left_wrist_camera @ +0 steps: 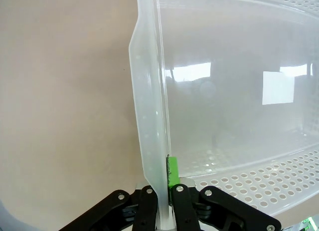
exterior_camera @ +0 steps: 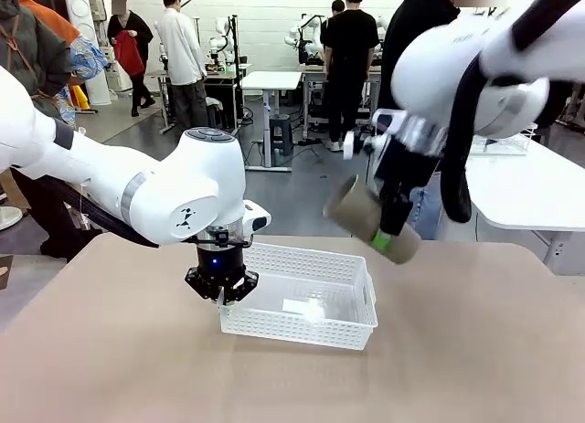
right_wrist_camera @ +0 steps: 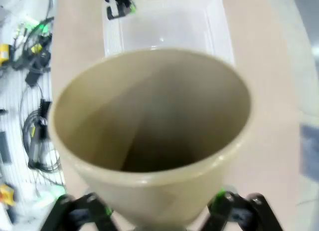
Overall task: Clean and organize the cups into the basket.
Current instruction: Pick up the Organizing basket and move it to the center of the table, then pick up the Reusable plastic cup from the right side of the table and place it inside the Organizing basket.
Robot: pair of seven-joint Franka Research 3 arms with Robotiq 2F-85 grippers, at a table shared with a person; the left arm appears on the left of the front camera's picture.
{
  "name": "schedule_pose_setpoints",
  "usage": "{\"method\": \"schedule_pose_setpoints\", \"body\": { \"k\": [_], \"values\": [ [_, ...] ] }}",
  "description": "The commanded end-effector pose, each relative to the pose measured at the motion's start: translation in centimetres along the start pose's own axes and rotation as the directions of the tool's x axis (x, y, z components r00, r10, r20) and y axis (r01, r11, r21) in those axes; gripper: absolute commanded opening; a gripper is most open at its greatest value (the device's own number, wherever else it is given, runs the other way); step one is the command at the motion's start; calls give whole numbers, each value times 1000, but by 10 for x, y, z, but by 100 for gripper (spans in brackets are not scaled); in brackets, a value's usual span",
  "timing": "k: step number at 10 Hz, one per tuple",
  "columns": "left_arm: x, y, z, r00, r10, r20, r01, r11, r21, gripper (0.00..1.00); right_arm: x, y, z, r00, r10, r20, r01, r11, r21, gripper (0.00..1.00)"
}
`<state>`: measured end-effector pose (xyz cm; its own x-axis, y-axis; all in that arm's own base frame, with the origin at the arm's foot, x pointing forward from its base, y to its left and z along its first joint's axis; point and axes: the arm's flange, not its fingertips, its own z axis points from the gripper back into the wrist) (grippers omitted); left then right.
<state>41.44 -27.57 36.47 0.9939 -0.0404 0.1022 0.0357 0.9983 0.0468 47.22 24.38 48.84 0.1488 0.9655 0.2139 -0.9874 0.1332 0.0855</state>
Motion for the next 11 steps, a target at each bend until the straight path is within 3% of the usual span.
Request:
{"method": "schedule_pose_setpoints", "body": {
  "k": [1, 3, 5, 6, 11],
  "values": [
    [0, -2, 1, 1000, 2, 9, -2, 1000, 4, 0, 18, -17, -14, 990, 43, -131, -35, 997, 64, 82],
    [0, -2, 1, 1000, 2, 9, -2, 1000, 4, 0, 19, -12, -55, 979, 136, -153, -118, 985, 123, 82],
    [0, -2, 1, 1000, 2, 9, -2, 1000, 4, 0, 16, -4, -61, 979, 195, -65, -189, 977, 96, 82],
    [0, -2, 1, 1000, 2, 9, -2, 1000, 4, 0, 18, -8, -69, 981, 115, -154, -97, 988, 121, 82],
    [0, -2, 1, 1000, 2, 9, -2, 1000, 4, 0, 18, -8, -69, 981, 115, -154, -97, 988, 121, 82]
  ]
}}
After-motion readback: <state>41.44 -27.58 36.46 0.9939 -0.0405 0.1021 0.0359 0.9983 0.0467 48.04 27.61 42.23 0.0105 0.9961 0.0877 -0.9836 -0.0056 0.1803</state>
